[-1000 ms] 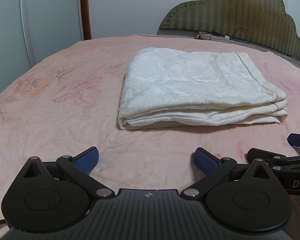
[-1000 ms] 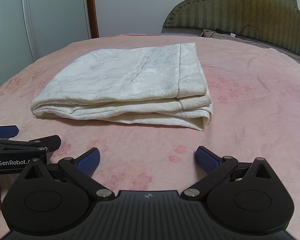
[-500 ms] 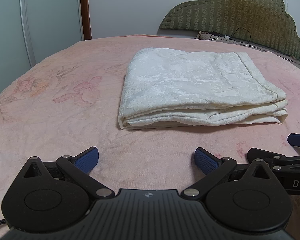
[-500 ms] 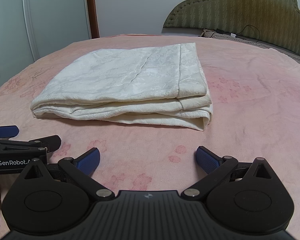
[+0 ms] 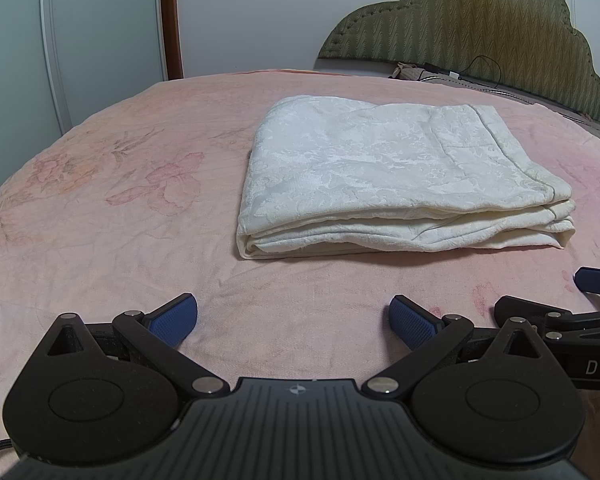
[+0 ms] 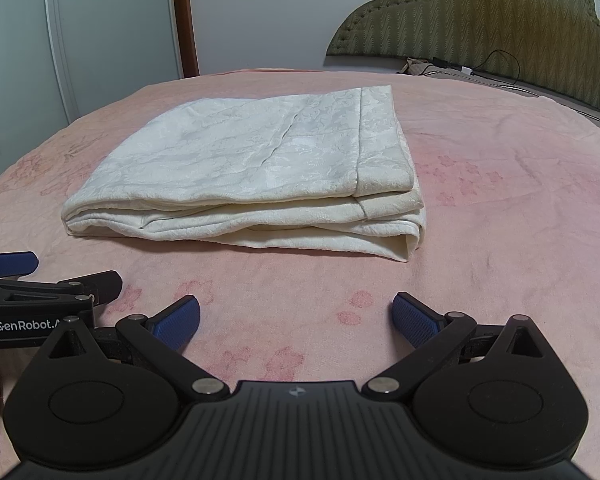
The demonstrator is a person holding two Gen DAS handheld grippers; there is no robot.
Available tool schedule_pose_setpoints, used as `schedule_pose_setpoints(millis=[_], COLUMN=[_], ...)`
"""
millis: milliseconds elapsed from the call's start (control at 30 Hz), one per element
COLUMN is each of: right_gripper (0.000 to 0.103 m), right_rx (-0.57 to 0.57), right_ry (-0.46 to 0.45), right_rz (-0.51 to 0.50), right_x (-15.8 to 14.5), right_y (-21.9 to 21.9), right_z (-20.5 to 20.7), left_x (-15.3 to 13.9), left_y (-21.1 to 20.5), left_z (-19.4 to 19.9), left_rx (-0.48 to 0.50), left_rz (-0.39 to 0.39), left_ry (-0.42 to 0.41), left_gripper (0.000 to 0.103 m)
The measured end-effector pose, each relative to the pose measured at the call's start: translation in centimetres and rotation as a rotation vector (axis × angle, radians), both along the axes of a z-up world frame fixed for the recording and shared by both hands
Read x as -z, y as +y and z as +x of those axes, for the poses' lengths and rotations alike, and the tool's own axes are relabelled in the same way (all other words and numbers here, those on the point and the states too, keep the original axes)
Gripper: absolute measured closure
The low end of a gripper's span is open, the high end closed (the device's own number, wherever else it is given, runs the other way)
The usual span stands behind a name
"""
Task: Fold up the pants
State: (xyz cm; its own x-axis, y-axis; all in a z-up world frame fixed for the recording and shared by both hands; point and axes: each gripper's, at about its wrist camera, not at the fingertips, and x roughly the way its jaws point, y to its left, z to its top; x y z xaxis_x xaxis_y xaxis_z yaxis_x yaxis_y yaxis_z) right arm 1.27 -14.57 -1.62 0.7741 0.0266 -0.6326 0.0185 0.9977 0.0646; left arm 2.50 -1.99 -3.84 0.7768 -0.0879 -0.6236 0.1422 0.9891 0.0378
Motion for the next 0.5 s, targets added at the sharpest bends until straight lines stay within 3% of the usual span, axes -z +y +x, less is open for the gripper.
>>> schedule_pose_setpoints(millis=[500], right_gripper=[0.0], right_rx=[-0.002], right_ry=[-0.001], right_rz=[0.002], right_x=[-0.03], right_y=[-0.17], right_z=[0.01], left_x=[0.01], left_y=[0.01], left_z=[0.01], left_rx=[0.0], left_rz=[-0.001], left_ry=[0.0], left_gripper=[0.0])
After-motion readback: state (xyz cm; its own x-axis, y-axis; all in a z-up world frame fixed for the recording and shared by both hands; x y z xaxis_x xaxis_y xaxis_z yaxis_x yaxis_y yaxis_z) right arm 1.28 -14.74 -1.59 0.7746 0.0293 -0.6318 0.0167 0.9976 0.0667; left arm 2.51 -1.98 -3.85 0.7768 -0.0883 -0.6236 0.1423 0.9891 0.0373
